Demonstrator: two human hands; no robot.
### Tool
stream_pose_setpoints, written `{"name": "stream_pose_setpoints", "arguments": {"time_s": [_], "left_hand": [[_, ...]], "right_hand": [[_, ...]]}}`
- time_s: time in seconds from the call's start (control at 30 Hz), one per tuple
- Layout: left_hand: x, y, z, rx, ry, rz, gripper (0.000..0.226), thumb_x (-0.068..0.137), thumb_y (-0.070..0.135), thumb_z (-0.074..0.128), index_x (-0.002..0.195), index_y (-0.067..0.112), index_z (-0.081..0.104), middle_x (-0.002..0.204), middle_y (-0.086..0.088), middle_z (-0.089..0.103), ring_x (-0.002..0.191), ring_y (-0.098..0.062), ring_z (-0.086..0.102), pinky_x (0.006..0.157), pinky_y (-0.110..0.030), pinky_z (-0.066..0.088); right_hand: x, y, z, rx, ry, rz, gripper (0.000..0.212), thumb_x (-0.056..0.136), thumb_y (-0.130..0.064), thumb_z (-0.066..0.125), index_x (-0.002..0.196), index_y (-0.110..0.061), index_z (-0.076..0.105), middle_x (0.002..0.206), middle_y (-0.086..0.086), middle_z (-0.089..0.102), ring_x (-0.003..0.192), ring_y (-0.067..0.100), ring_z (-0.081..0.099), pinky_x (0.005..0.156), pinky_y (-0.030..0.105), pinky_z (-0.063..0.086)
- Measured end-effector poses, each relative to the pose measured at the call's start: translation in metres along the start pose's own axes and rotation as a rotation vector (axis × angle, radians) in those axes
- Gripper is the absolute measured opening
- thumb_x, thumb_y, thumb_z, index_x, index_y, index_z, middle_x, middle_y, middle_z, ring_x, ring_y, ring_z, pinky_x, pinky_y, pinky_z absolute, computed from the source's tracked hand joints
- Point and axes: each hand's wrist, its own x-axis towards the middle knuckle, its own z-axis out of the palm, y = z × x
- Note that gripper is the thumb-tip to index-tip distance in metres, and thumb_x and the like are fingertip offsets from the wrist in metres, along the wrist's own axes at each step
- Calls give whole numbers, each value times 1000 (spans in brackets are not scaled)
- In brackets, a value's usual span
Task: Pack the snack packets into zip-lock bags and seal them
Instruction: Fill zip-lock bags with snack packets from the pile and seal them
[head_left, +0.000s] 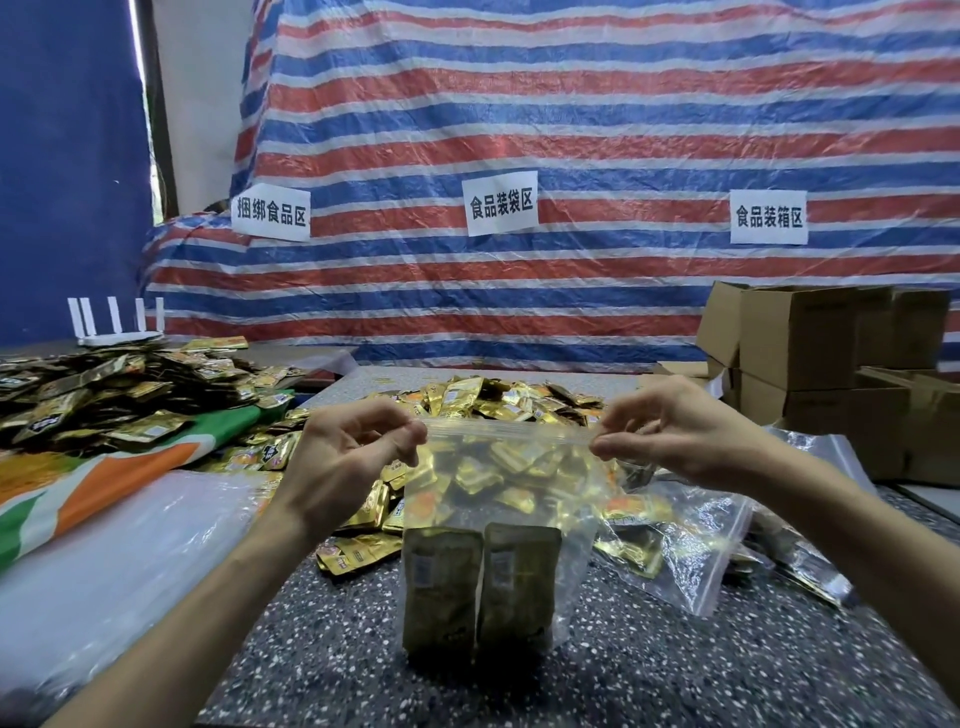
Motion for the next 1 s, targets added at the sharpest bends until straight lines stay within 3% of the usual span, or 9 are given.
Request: {"name": "stream_pose_setpoints", "arguments": {"time_s": [0.13, 0.33, 0.47, 0.57, 0.63, 0.73, 0.87, 0.93, 1.0], "left_hand": [[3, 2, 3, -6, -1, 5, 12, 87, 20, 67, 77, 15, 73, 72, -9, 70, 69, -14, 65, 64, -21, 50], [4, 5, 11, 12, 7, 37, 13, 89, 11, 67, 78, 12, 73, 71, -7, 71, 63, -9, 63, 57, -14, 46], [0, 5, 16, 46, 48, 46, 14, 88, 13, 66, 76, 17, 72, 71, -7, 70, 62, -15, 65, 55, -17, 48], [-4, 5, 27, -38, 101, 3, 19, 92, 11, 63, 76, 19, 70, 70, -11, 69, 61, -23, 67, 45, -26, 51], [-5, 4, 38, -95, 125, -22, 22, 94, 6, 61, 76, 16, 70, 70, -13, 68, 60, -26, 68, 41, -30, 52], [-2, 3, 60, -113, 181, -35, 18, 95, 4, 61, 80, 10, 70, 68, -11, 66, 54, -28, 66, 40, -35, 54], [4, 4, 89, -130, 232, -22, 17, 93, 8, 65, 79, 13, 71, 66, -7, 67, 52, -22, 65, 39, -30, 52], [8, 4, 100, -157, 216, -11, 17, 94, 9, 64, 79, 13, 70, 65, -6, 66, 51, -21, 64, 39, -29, 51], [13, 2, 106, -167, 226, 11, 16, 95, 9, 64, 81, 13, 70, 66, -5, 67, 54, -21, 65, 41, -29, 53]], "right_hand": [[-5, 8, -3, 47, 17, -6, 6, 76, -41, 73, 74, -36, 75, 79, -8, 75, 74, 13, 69, 78, 46, 59], [-16, 15, -2, 90, 70, -6, 15, 75, -38, 72, 80, -25, 76, 80, -9, 76, 73, 9, 71, 73, 32, 60], [-28, 18, 15, 102, 118, 23, 16, 75, -39, 72, 76, -24, 73, 79, -7, 74, 71, 6, 68, 72, 33, 60], [-36, 21, 39, 254, -5, 127, 41, 73, -50, 80, 95, -19, 66, 90, -3, 69, 73, 2, 65, 64, 29, 57], [-41, 23, 61, 359, -194, 229, 70, 63, -60, 81, 121, -32, 52, 119, -10, 61, 93, 2, 68, 72, 27, 59], [-44, 24, 91, 337, -386, 206, 87, 63, -65, 80, 134, -60, 30, 137, -27, 47, 115, -9, 58, 93, 26, 54], [-38, 15, 119, 413, -343, 68, 98, 72, -56, 83, 144, -66, 16, 142, -33, 47, 130, -9, 47, 110, 32, 37], [-34, 14, 132, 391, -250, 34, 90, 78, -45, 82, 148, -54, 26, 141, -19, 55, 132, 3, 51, 110, 39, 41], [-33, 18, 135, 282, -145, 107, 59, 80, -41, 78, 133, -42, 53, 119, -9, 71, 112, 9, 66, 98, 41, 54]]}}
